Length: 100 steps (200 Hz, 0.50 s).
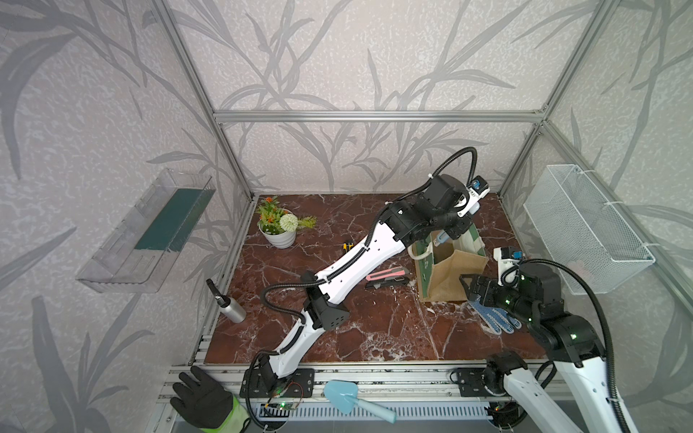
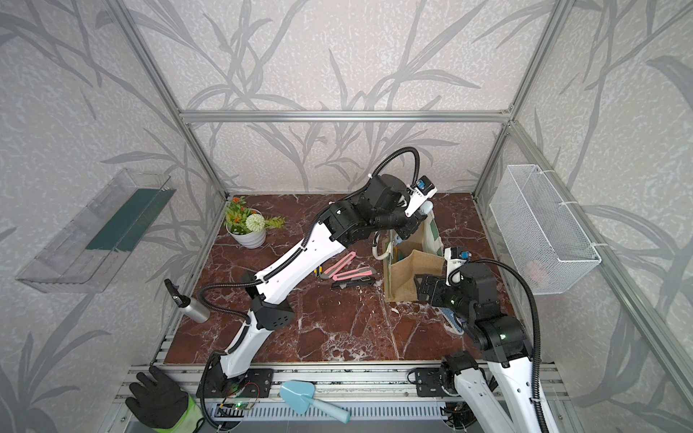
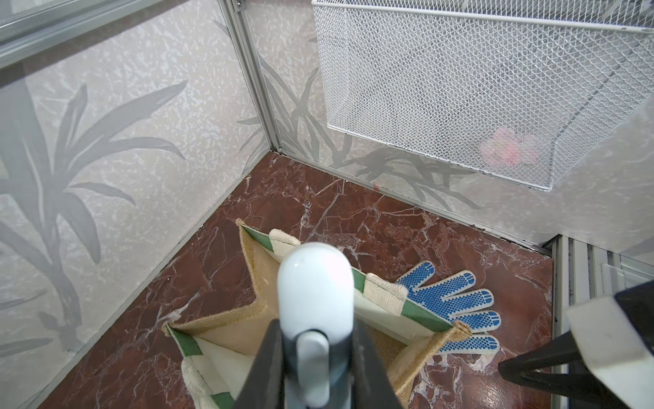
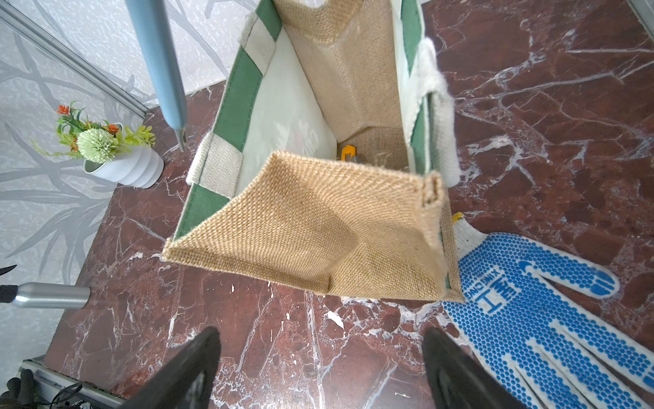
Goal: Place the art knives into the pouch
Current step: Place the utility knife in the pouch.
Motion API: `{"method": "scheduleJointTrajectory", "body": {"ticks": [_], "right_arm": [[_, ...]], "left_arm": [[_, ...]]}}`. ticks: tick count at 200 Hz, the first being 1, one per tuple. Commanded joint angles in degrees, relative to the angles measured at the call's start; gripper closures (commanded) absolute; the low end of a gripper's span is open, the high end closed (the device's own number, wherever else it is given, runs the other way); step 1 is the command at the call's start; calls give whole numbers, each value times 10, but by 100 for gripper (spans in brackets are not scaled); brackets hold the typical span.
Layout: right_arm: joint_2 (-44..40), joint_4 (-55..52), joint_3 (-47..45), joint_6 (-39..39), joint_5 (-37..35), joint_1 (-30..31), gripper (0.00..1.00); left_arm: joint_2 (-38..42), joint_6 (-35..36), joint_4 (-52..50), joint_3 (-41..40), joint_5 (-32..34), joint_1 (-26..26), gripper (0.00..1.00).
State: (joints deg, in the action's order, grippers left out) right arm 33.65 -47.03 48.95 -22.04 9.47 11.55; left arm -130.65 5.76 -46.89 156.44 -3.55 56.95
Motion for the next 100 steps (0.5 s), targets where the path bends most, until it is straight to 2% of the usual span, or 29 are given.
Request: {"method": "scheduleJointTrajectory", "body": {"ticks": [1,49,66,72,92,100], "right_arm": [[0,-6,8,5,-1,-1,10],[-4,-6,4,4,1,-1,10],[-2,-6,5,6,2,-1,10],[-2,-6,5,6,3,-1,10],[2,-6,4,8,4,-1,10],[3,-7,4,9,4,-1,10]], "left_arm": [[-20,21,17,21,22,2,95],[-51,21,24,22,26,-1,94],[-60,21,23,22,29,-2,90],[-63,20,21,22,32,-2,84],[-65,20,11,22,43,-2,50],[-65,20,7,22,51,-2,40]]}}
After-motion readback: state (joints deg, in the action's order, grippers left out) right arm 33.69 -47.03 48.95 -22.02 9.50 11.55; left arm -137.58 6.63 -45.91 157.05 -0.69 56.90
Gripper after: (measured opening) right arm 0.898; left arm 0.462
